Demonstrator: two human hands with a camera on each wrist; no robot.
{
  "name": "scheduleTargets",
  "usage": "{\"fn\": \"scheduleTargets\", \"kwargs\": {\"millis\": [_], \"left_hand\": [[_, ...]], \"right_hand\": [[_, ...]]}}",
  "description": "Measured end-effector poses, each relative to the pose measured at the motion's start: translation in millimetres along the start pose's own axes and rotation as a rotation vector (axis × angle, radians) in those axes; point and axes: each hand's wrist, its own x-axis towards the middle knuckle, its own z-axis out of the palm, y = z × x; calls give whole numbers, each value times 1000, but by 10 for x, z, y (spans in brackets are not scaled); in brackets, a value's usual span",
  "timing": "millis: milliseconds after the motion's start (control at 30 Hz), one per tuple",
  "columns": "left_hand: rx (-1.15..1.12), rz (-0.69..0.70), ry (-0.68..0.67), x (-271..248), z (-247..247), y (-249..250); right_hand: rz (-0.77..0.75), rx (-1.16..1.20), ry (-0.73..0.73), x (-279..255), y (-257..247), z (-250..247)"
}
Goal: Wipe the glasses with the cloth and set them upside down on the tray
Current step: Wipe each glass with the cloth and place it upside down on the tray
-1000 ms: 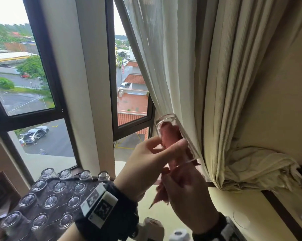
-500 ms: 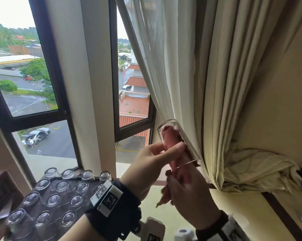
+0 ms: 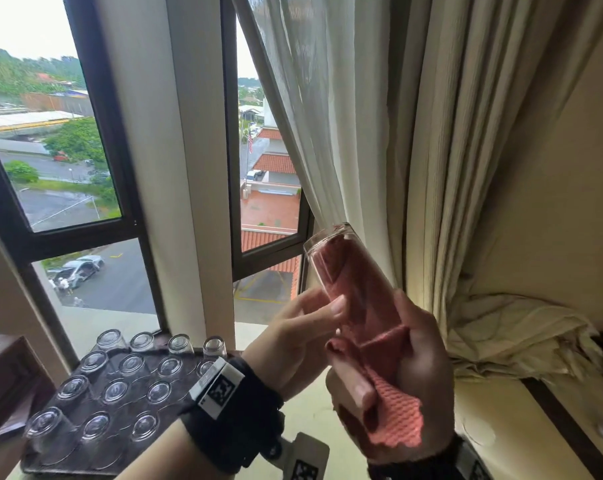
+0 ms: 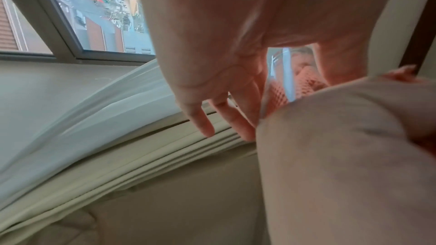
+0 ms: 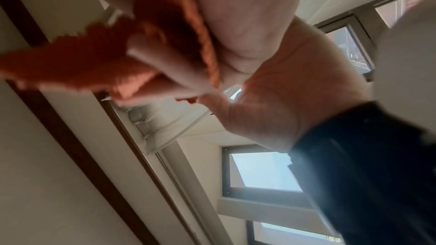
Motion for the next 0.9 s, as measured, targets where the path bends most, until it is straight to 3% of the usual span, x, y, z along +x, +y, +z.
{"fn": "scheduleTargets", "kwargs": {"millis": [100, 233, 267, 333, 433, 500, 567, 633, 767, 833, 900], "left_hand": [[158, 1, 67, 21, -41, 2], [322, -60, 204, -12, -70, 46], [313, -86, 212, -25, -54, 69], [297, -135, 238, -36, 15, 148], [354, -120, 276, -33, 86, 306], [443, -47, 246, -33, 73, 350], [466, 15, 227, -43, 47, 358], [456, 42, 147, -39, -2, 332], [225, 61, -84, -82, -131, 270], [105, 69, -144, -100, -151, 207], [121, 63, -22, -86, -146, 145]], "right_hand": [[-123, -341, 209, 101, -22, -105], [-484, -1047, 421, 86, -21, -403], [-598, -1242, 410, 60, -29, -467], [-770, -1564, 235, 30, -22, -585], [-832, -1954, 23, 46, 43, -735], [-866, -2088, 3, 57, 102, -734], [-838, -2077, 34, 65, 147, -694], [-714, -1867, 69, 36, 164, -613], [-114, -1003, 119, -154, 176, -233], [-32, -749, 129, -206, 231, -134], [-84, -744, 103, -153, 264, -182]]}}
